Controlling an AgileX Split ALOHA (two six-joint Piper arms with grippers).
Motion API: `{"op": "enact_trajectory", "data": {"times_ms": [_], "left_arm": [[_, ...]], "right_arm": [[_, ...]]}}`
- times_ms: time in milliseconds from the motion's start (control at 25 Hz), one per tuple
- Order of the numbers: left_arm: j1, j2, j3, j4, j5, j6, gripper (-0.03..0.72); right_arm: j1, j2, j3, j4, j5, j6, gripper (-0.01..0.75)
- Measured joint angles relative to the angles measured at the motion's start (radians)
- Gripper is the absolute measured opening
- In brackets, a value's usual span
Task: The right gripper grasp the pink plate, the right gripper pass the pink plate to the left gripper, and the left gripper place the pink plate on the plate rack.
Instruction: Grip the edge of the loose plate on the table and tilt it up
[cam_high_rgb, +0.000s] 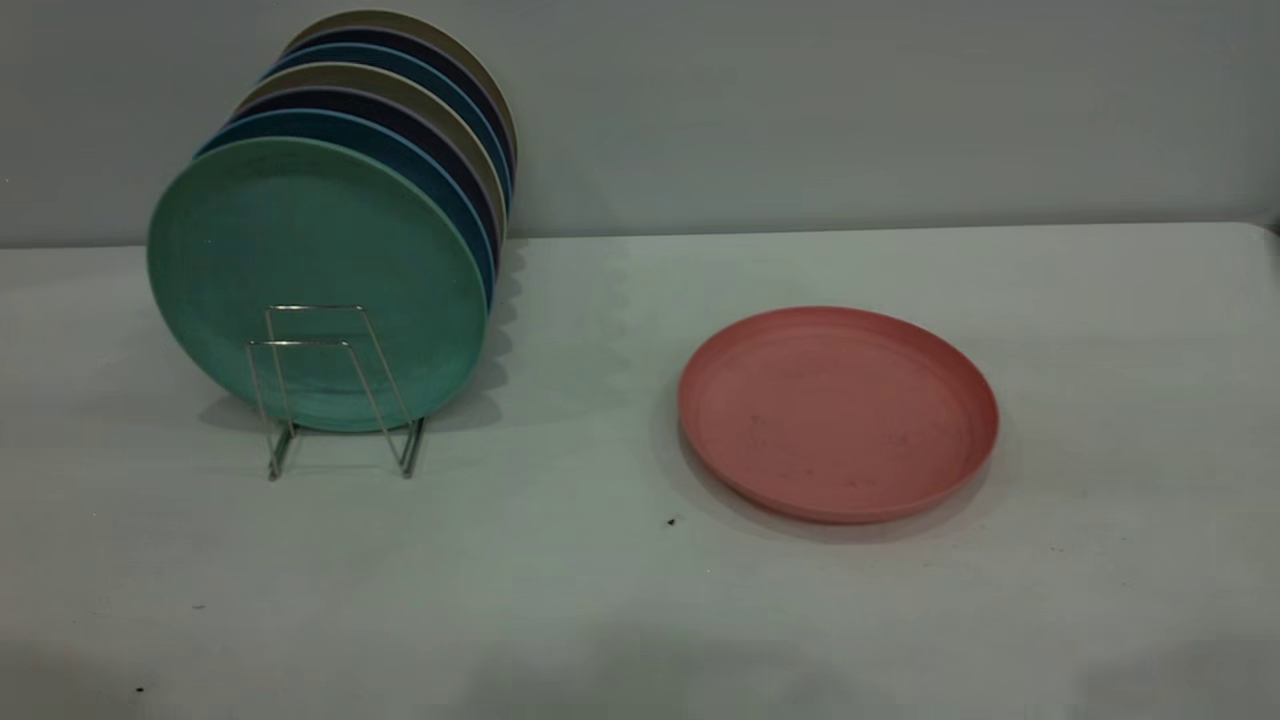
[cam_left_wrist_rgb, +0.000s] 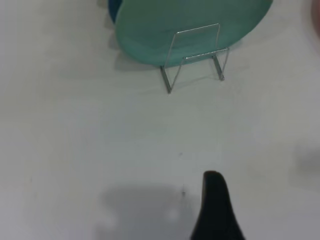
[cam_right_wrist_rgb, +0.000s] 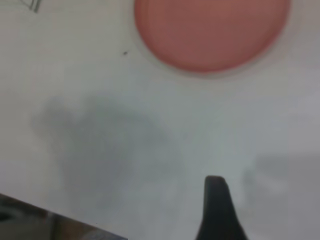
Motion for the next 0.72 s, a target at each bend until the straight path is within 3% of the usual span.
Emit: {"op": "enact_trajectory", "data": {"times_ms": [240,480,720], "left_arm": [[-0.015,0.304,-0.106,-0.153,-0.071,0.158,0.551],[-0.097,0.540,-0.211,-0.333,-0.106,0.307,0.551],[-0.177,0.715,-0.292,-0.436,-0.163,0.345,0.551]], "right_arm": [[-0.018,0.395,-0.132,0.246,-0.057,-0.249,0.527],[-0.112,0.702,-0.303,0.455,-0.010,-0.452,0.527],[-0.212,0.906,-0.447,0.629,0.046,-0.611,0.527]]}}
